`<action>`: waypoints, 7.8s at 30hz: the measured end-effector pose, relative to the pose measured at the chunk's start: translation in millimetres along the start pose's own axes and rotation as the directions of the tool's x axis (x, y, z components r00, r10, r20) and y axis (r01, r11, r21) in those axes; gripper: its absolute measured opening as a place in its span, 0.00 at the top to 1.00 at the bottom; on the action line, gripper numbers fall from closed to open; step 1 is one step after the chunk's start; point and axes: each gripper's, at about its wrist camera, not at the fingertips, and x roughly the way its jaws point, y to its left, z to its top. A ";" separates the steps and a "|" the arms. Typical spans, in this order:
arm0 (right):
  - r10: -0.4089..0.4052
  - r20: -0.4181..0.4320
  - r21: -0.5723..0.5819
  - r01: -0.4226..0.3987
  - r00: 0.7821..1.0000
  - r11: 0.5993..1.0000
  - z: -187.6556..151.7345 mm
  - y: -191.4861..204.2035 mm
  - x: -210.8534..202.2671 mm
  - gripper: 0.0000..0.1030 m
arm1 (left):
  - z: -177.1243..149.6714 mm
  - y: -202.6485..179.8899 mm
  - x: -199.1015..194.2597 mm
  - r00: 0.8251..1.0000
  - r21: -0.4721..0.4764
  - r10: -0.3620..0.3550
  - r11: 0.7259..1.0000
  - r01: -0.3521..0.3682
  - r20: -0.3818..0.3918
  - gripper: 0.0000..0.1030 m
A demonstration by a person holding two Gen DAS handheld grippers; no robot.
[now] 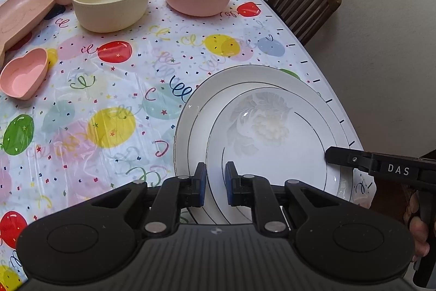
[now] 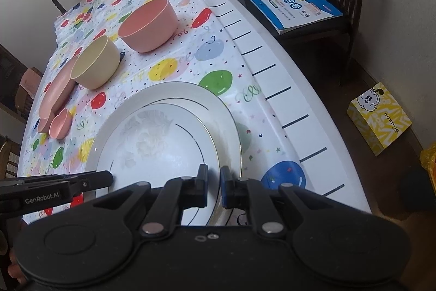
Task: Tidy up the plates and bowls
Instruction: 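Lower the held plate onto the first white plate with both grippers, then open both grippers and withdraw from the stacked plates, then move both grippers toward the pink bear-shaped plate, then grip the pink bear-shaped plate rim with the left gripper while the right gripper grips it, then lift the pink bear-shaped plate with both grippers toward the stacked white plates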
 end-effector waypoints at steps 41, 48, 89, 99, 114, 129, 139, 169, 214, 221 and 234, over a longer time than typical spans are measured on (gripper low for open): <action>-0.048 0.080 -0.107 0.056 0.996 0.993 0.2 38.0 -28.5 0.80 | -10.8 7.7 -47.6 0.998 0.042 -0.035 0.999 0.032 0.056 0.87; -0.032 0.153 -0.157 0.057 0.988 0.986 -8.2 74.1 -49.7 0.74 | -16.2 19.0 -85.5 0.991 0.067 -0.032 0.997 0.024 0.128 0.86; 0.085 0.297 -0.358 0.028 0.951 0.933 -32.8 268.6 -82.2 0.01 | -34.6 132.2 -215.1 0.926 -0.037 0.110 0.994 -0.104 0.360 0.23; 0.044 0.163 -0.418 0.029 0.986 0.908 21.4 294.0 -49.8 0.01 | 6.3 160.2 -200.0 0.940 -0.130 0.185 0.980 -0.153 0.288 0.23; -0.003 0.031 -0.505 0.018 1.000 0.863 129.2 317.6 35.6 0.01 | 100.7 200.7 -141.0 0.945 -0.232 0.256 0.950 -0.208 0.203 0.23; -0.025 -0.075 -0.590 -0.024 0.997 0.807 210.9 343.6 159.8 0.02 | 150.0 280.6 -78.0 0.928 -0.406 0.362 0.863 -0.300 0.085 0.23; -0.028 -0.131 -0.646 -0.064 0.991 0.760 246.3 358.8 227.3 0.06 | 148.1 312.0 -48.5 0.932 -0.471 0.361 0.826 -0.309 0.022 0.23; -0.014 -0.247 -0.720 -0.174 0.969 0.672 233.4 379.9 282.5 0.93 | 132.2 329.7 -33.9 0.943 -0.553 0.332 0.787 -0.273 0.008 0.85; -0.112 0.017 -0.559 0.103 0.994 0.822 115.4 307.3 30.1 0.93 | 24.4 183.6 -147.7 0.991 -0.241 0.091 0.968 -0.064 0.101 0.85; -0.169 0.040 -0.449 0.169 0.985 0.877 87.0 247.7 -10.0 0.93 | 9.8 129.8 -137.0 0.998 -0.121 0.007 0.993 0.001 0.063 0.85; -0.276 0.019 -0.240 0.273 0.961 0.932 40.6 134.4 -51.8 0.93 | -2.5 45.0 -92.6 0.996 0.035 -0.072 0.997 0.074 -0.055 0.85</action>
